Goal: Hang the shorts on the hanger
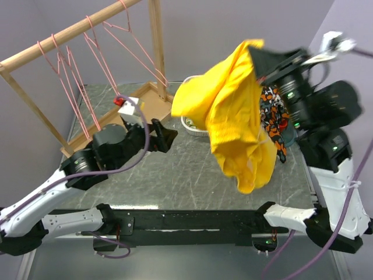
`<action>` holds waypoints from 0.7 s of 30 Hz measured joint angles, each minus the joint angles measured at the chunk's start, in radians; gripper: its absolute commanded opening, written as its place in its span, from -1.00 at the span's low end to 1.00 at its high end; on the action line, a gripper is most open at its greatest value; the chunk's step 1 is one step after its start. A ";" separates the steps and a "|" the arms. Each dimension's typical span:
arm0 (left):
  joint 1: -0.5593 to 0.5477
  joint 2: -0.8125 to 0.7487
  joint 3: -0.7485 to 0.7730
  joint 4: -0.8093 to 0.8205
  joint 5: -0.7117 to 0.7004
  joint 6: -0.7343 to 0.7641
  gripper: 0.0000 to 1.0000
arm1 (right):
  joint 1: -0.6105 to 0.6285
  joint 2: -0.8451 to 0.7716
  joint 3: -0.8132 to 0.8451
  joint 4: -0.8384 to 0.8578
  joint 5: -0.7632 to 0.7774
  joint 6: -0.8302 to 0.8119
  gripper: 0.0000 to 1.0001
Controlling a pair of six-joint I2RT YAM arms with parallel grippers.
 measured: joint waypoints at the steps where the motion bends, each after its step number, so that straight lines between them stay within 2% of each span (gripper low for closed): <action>1: 0.000 -0.022 -0.005 0.006 0.005 0.002 0.95 | 0.020 -0.029 -0.079 0.001 0.006 0.002 -1.00; 2: 0.000 -0.048 -0.018 0.013 0.013 0.001 0.97 | 0.041 -0.065 -0.161 -0.004 0.011 0.010 -1.00; 7: 0.000 -0.120 -0.092 0.007 0.041 -0.008 0.86 | 0.160 -0.206 -0.662 0.019 0.006 0.081 -1.00; 10: 0.000 -0.123 -0.144 -0.013 0.041 -0.032 0.80 | 0.239 -0.200 -0.871 0.018 0.000 0.119 -1.00; 12: 0.000 -0.116 -0.180 -0.026 0.041 -0.052 0.72 | 0.270 -0.171 -0.964 0.029 -0.013 0.139 -0.92; 16: -0.017 -0.083 -0.261 -0.046 0.038 -0.089 0.65 | 0.276 -0.072 -1.015 0.063 -0.022 0.156 -0.89; 21: -0.095 -0.014 -0.322 -0.058 -0.019 -0.140 0.59 | 0.240 0.101 -0.945 0.117 -0.041 0.151 -0.88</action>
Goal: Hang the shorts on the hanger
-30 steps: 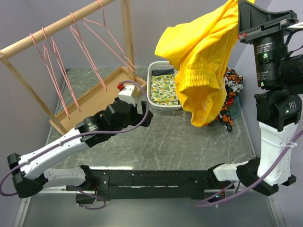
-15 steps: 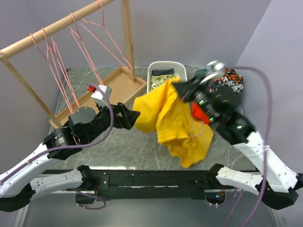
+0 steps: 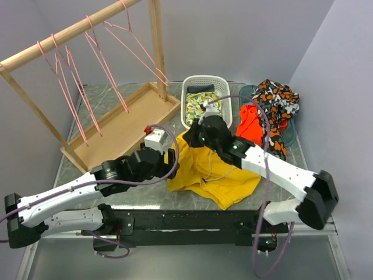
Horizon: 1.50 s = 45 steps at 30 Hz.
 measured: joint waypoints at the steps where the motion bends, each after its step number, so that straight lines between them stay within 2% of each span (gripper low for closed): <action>1: -0.010 0.012 -0.011 -0.002 -0.013 -0.011 0.60 | -0.015 0.030 0.016 0.005 -0.009 0.001 -0.86; 7: -0.036 0.041 -0.113 -0.014 -0.106 -0.098 0.65 | -0.118 0.193 0.104 0.030 -0.071 0.003 -0.74; 12: -0.036 0.093 -0.167 -0.013 -0.153 -0.172 0.66 | -0.127 0.236 0.135 0.028 -0.091 0.003 -0.70; 18: -0.032 0.189 -0.207 0.071 -0.131 -0.208 0.51 | -0.126 0.242 0.144 0.028 -0.098 0.007 -0.62; 20: -0.029 0.232 -0.207 0.097 -0.118 -0.225 0.23 | -0.126 0.242 0.144 0.023 -0.089 0.011 -0.51; 21: -0.029 0.251 -0.208 0.113 -0.110 -0.235 0.03 | -0.126 0.242 0.144 0.022 -0.083 0.015 -0.36; 22: -0.028 0.266 -0.211 0.132 -0.098 -0.246 -0.50 | -0.126 0.241 0.143 0.022 -0.077 0.019 -0.25; 23: -0.026 0.274 -0.214 0.149 -0.087 -0.258 -0.73 | -0.125 0.238 0.141 0.022 -0.066 0.023 -0.15; 24: -0.021 0.278 -0.219 0.167 -0.077 -0.273 -0.96 | -0.122 0.232 0.135 0.022 -0.052 0.026 0.06; 27: 0.014 0.281 -0.237 0.212 -0.029 -0.320 -0.98 | -0.111 0.175 0.094 0.010 0.008 0.029 0.35; 29: 0.077 0.281 -0.252 0.241 0.024 -0.356 -0.98 | -0.097 0.094 0.045 -0.009 0.051 0.029 0.42; 33: 0.220 0.285 -0.262 0.256 0.099 -0.423 -0.98 | -0.045 -0.128 -0.067 -0.051 0.155 0.040 0.42; 37: 0.254 0.322 -0.212 0.211 0.094 -0.492 -0.98 | 0.046 -0.313 -0.183 -0.117 0.266 0.090 0.42; 41: 0.277 0.347 -0.167 0.195 0.093 -0.540 -0.98 | 0.168 -0.410 -0.304 -0.236 0.352 0.188 0.43; 45: 0.307 0.347 -0.165 0.195 0.093 -0.573 -0.98 | 0.355 -0.415 -0.361 -0.394 0.424 0.331 0.46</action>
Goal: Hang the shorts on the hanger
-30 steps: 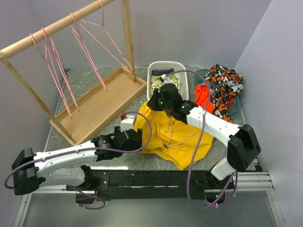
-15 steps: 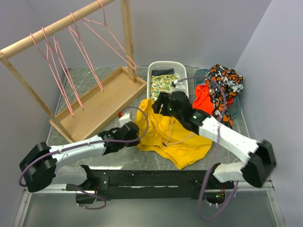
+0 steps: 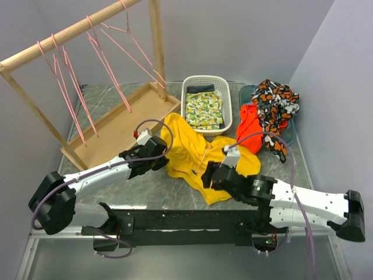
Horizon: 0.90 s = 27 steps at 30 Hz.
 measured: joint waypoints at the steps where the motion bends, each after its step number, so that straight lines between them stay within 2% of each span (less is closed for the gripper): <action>1: 0.005 0.000 0.000 0.000 0.000 -0.006 -0.98 | 0.038 0.009 0.000 -0.031 0.015 0.031 0.47; 5: 0.011 0.002 0.000 -0.001 0.000 -0.020 -0.98 | 0.211 0.108 0.002 -0.174 0.071 0.208 0.50; 11: 0.011 -0.001 -0.001 -0.006 -0.006 -0.026 -0.98 | 0.314 0.271 0.002 -0.259 0.082 0.336 0.50; 16: 0.011 -0.019 -0.001 -0.019 -0.008 -0.023 -0.98 | 0.322 0.344 0.002 -0.239 0.087 0.360 0.36; 17: 0.011 -0.025 -0.001 -0.022 -0.008 -0.021 -0.98 | 0.315 0.354 0.002 -0.227 0.091 0.360 0.22; 22: 0.011 -0.067 -0.002 -0.044 -0.014 -0.006 -0.98 | 0.265 0.388 -0.006 -0.204 0.124 0.370 0.01; 25: 0.011 -0.107 -0.002 -0.058 -0.016 0.009 -0.98 | 0.235 0.391 -0.018 -0.166 0.126 0.338 0.00; 27: 0.011 -0.129 -0.002 -0.068 -0.018 0.014 -0.98 | 0.225 0.410 -0.018 -0.151 0.129 0.325 0.22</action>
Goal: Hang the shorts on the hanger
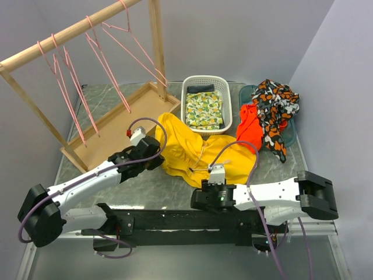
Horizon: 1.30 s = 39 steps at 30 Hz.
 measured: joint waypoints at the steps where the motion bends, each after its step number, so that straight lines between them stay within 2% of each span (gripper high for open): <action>1: 0.000 -0.008 0.000 -0.006 0.000 0.005 -0.98 | -0.002 0.015 0.001 0.003 0.003 -0.003 0.35; 4: 0.000 -0.025 0.000 -0.021 -0.001 0.019 -0.98 | -0.001 0.066 0.002 0.007 0.006 -0.019 0.41; 6: 0.000 -0.033 0.000 -0.024 -0.001 0.024 -0.98 | -0.001 0.087 0.002 0.012 0.005 -0.025 0.29; 7: 0.000 -0.037 0.000 -0.026 -0.001 0.025 -0.98 | -0.001 0.094 0.002 0.014 0.005 -0.024 0.10; 9: 0.000 -0.047 0.000 -0.034 -0.001 0.027 -0.98 | -0.001 0.099 0.002 0.014 0.006 -0.017 -0.11; 10: 0.000 -0.052 0.000 -0.039 -0.001 0.028 -0.98 | -0.001 0.097 0.001 0.013 0.011 -0.009 -0.32; 12: 0.000 -0.062 0.000 -0.048 0.000 0.034 -0.98 | -0.001 0.087 0.001 0.007 0.019 0.007 -0.52; 13: 0.000 -0.071 0.000 -0.055 0.000 0.041 -0.98 | -0.001 0.074 0.001 -0.002 0.030 0.022 -0.72; 16: 0.000 -0.102 0.000 -0.066 0.007 0.072 -0.98 | -0.002 0.016 0.007 -0.058 0.067 0.058 -1.00; 21: 0.000 -0.177 0.011 -0.072 0.043 0.152 -0.98 | -0.007 -0.088 0.144 -0.256 0.186 0.101 -1.00; 26: 0.000 -0.216 0.144 -0.124 0.127 0.242 -0.98 | -0.012 -0.165 0.482 -0.381 0.344 -0.025 -1.00; 30: 0.000 -0.244 0.299 -0.168 0.182 0.300 -0.98 | -0.053 -0.256 0.637 -0.295 0.387 -0.267 -1.00; 33: 0.000 -0.251 0.455 -0.216 0.206 0.338 -0.98 | -0.140 -0.328 0.716 -0.210 0.334 -0.457 -1.00; 39: 0.000 -0.248 0.654 -0.275 0.218 0.385 -0.98 | -0.203 -0.294 0.983 -0.188 0.283 -0.659 -1.00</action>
